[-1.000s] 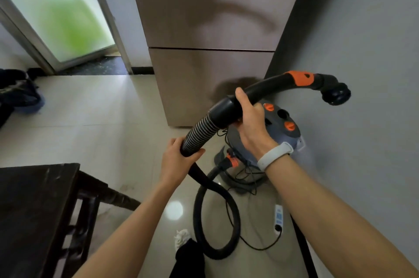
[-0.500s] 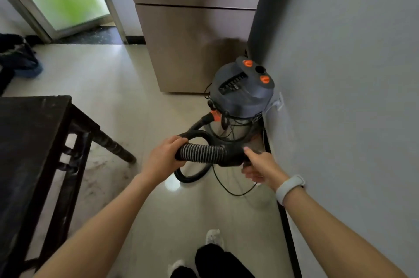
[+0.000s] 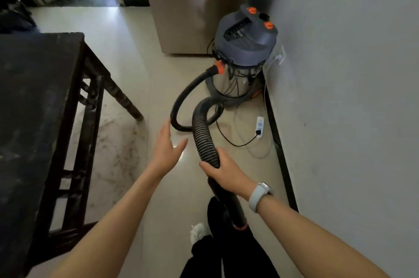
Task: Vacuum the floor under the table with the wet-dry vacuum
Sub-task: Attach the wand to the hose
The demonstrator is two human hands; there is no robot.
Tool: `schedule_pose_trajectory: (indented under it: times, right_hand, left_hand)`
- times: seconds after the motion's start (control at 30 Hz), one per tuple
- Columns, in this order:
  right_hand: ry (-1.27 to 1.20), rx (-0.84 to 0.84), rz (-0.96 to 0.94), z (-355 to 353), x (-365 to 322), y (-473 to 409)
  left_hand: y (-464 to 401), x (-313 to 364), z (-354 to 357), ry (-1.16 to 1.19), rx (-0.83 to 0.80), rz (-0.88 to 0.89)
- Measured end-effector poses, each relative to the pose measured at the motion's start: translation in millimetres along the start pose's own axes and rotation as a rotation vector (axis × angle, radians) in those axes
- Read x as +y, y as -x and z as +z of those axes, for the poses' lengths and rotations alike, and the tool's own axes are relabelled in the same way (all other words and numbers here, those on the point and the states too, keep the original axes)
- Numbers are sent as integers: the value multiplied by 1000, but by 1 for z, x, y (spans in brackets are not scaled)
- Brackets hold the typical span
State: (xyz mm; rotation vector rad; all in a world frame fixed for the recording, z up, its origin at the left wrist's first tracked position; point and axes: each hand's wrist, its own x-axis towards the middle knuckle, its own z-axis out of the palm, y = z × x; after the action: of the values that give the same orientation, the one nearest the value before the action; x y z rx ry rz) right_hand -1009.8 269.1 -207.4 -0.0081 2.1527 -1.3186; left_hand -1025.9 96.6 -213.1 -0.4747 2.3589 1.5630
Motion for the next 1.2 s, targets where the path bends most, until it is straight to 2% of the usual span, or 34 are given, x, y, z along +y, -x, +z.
schedule_pose_trajectory:
  times: [0.07,0.1,0.2,0.27,0.3,0.33,0.4,0.47,0.53,0.6,0.67,0.73,0.83,0.9,0.97,1.03,1.07,1.1,1.13,1.17,1.2]
  right_hand:
    - [-85,22,58,7,11,15]
    - [-96,20,85,11,18,22]
    - [-14,-109,102,24,39,42]
    - [92,-216,98,25,56,52]
    - [149,-218,106,20,66,55]
    - [202,-172,135,11,75,57]
    - [305,52,212,-12,87,57]
    - [383,207,169,-33,95,55]
    - [534,102,-32,-48,96,48]
    - [773,-185,-189,-52,90,37]
    - [957,-466,-202,-50,89,28]
    - [1031,-622,-150,-44,92,22]
    - [990,-649,-187,-25,102,26]
    - [826,-579,-176,-12,106,35]
    - [681,-514,-117,-1,108,45]
    - [607,-463,-104,8,106,48]
    - [567,-442,-92,12,102,47]
    - [525,-422,-87,16,97,46]
    - [488,-403,-92,22,91,44]
    - [458,-394,-105,29,87,42]
    - [441,-389,-117,37,82,43]
  left_hand:
    - [9,-8,14,378,-165,-401]
    - [12,-10,24,442,-253,-485]
    - [19,-5,54,534,-440,-501]
    - [27,-3,69,411,-528,-463]
    - [32,-8,73,329,-541,-443]
    - [35,-15,76,261,-545,-409]
    - [40,-28,78,104,-557,-280]
    - [49,-32,79,-100,-617,-125]
    - [59,-31,82,-325,-695,13]
    - [68,-28,82,-558,-747,122]
    - [74,-25,76,-690,-803,174]
    - [79,-23,68,-796,-832,208]
    - [85,-14,57,-1028,-787,305]
    - [88,-14,49,-1160,-728,350]
    - [91,-22,38,-1218,-563,349]
    - [93,-40,28,-1099,-200,252]
    - [94,-49,25,-965,19,131]
    - [95,-55,23,-769,184,-63]
    - [95,-57,21,-485,253,-302]
    - [95,-56,21,-126,245,-505]
    - [92,-54,22,263,213,-614]
